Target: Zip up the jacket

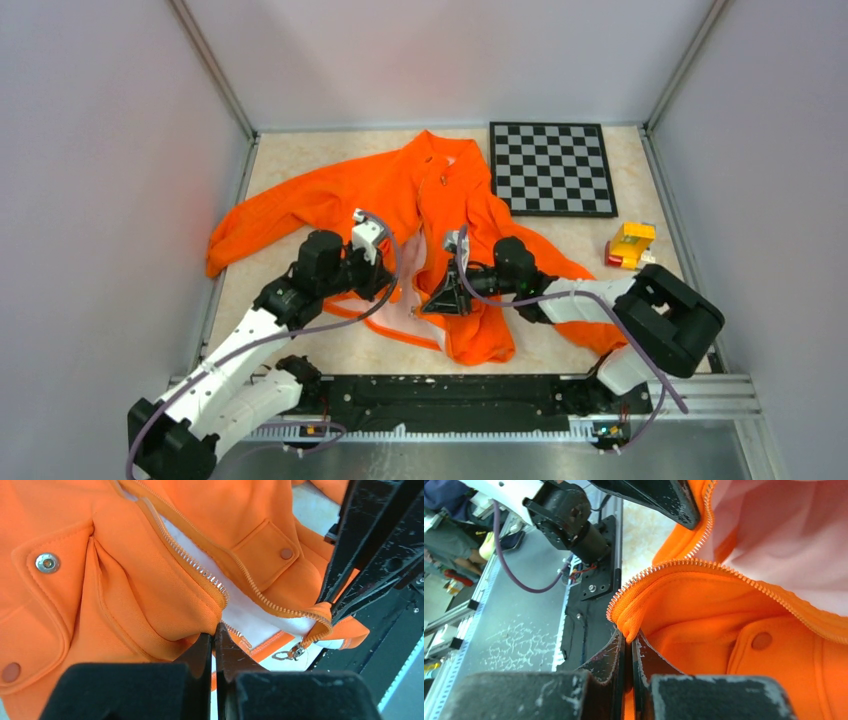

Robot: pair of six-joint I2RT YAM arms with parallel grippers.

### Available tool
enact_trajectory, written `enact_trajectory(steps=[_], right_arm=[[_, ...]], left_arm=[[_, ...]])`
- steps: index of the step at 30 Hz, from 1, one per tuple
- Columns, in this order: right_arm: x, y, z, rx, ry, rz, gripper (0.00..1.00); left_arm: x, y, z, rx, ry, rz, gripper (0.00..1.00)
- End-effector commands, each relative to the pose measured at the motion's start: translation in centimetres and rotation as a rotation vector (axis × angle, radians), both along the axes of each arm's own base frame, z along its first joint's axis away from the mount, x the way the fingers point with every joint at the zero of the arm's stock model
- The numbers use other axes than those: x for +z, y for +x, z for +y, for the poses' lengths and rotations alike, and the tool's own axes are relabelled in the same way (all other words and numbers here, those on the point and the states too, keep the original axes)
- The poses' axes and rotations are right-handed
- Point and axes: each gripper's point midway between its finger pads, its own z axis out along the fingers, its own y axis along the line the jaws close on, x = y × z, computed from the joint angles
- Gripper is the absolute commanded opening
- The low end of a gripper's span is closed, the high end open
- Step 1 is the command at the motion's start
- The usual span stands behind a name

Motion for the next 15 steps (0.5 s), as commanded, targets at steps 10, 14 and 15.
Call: enact_trajectory(steps=[10,14,15], right_arm=[[2.8,0.2,1.8,0.109,0.177,-0.075,0.0],[2.7,1.6,1.5,0.044,0.189,-0.018,0.0],[2.8,2.0,1.4,0.033,0.205,-0.01,0.0]], left_arm=[[3.3,-0.7,-1.9,-0.218,-0.09,-0.283,0.0],[3.4,-0.9,-2.0,-0.236,-0.09,-0.296,0.0],[3.4,-0.9,-2.1,-0.24,-0.091,-0.298,0.0]])
